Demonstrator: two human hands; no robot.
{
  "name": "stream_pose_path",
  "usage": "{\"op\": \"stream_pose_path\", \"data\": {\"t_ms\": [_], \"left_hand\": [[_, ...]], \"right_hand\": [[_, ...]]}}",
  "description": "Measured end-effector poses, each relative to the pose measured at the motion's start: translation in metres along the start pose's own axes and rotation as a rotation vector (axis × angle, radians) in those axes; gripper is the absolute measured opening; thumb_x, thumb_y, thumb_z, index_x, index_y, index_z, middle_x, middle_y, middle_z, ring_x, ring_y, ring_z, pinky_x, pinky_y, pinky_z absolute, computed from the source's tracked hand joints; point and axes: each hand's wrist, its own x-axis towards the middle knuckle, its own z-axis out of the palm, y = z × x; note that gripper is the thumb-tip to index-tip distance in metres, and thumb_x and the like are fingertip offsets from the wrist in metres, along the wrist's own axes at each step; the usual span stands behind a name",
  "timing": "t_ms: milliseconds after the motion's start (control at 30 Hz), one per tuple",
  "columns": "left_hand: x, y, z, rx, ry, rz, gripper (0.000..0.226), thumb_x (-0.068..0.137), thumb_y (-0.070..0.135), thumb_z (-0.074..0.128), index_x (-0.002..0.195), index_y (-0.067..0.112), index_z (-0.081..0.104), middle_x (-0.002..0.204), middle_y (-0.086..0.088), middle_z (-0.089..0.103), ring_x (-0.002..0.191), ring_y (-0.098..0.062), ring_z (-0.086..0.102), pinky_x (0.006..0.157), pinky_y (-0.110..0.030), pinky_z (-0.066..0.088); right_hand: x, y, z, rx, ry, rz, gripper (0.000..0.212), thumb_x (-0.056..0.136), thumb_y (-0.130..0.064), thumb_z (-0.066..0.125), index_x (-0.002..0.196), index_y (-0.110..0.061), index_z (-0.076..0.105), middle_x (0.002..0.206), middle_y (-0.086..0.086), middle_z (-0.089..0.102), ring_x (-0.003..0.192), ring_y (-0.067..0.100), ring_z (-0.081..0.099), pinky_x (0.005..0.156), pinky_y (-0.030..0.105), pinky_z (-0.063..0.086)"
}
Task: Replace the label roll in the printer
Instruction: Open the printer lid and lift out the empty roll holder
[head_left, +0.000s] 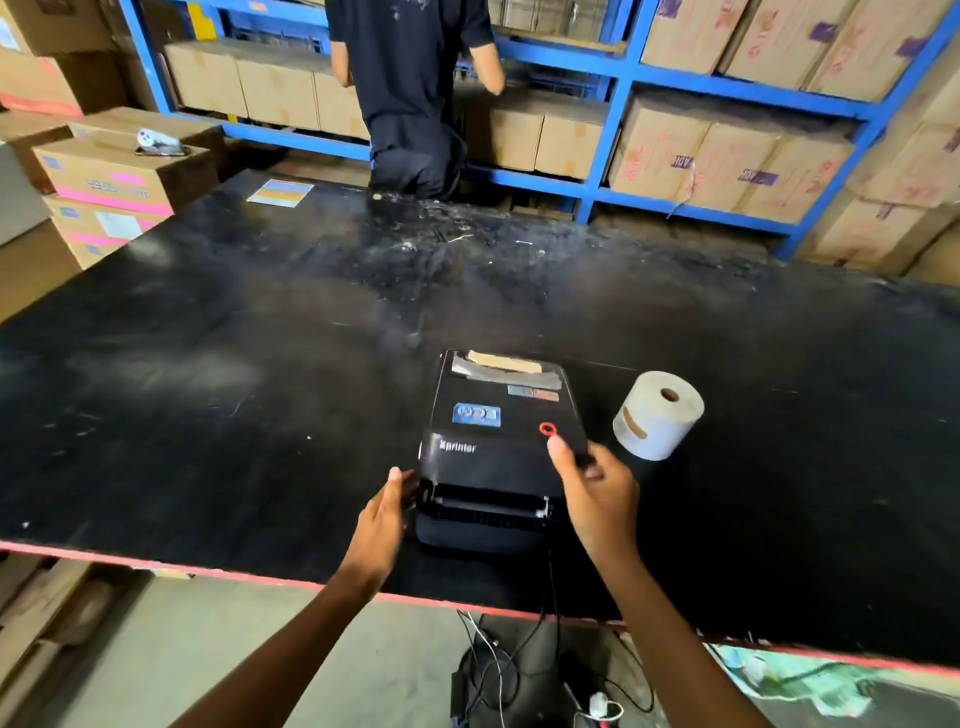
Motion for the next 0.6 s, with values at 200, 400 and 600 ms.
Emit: {"op": "stream_pose_path", "data": {"t_ms": [200, 400, 600], "left_hand": [[0.010, -0.001, -0.004, 0.285, 0.073, 0.121, 0.014, 0.086, 0.021, 0.069, 0.096, 0.011, 0.070, 0.082, 0.007, 0.072, 0.079, 0.007, 0.069, 0.069, -0.005, 0.050], [0.018, -0.004, -0.008, 0.310, 0.042, 0.134, 0.013, 0.080, 0.011, 0.075, 0.085, 0.023, 0.070, 0.078, 0.015, 0.073, 0.076, 0.010, 0.068, 0.070, -0.003, 0.050], [0.017, 0.003, -0.010, 0.331, 0.013, 0.108, 0.019, 0.078, 0.011, 0.076, 0.078, 0.028, 0.068, 0.067, 0.026, 0.072, 0.077, 0.010, 0.068, 0.070, -0.001, 0.049]], "right_hand": [[0.071, -0.052, 0.001, 0.155, 0.100, 0.221, 0.060, 0.079, -0.061, 0.058, 0.050, -0.009, 0.049, 0.051, 0.003, 0.048, 0.050, 0.022, 0.050, 0.045, 0.023, 0.043], [0.110, -0.067, -0.003, 0.323, -0.016, 0.271, 0.051, 0.090, -0.054, 0.049, 0.094, -0.005, 0.063, 0.097, 0.016, 0.070, 0.058, 0.019, 0.057, 0.075, 0.037, 0.053], [0.133, -0.063, 0.006, 0.257, -0.213, 0.146, 0.040, 0.090, -0.048, 0.051, 0.122, -0.025, 0.058, 0.112, -0.013, 0.061, 0.109, 0.008, 0.058, 0.095, 0.027, 0.044]]}}
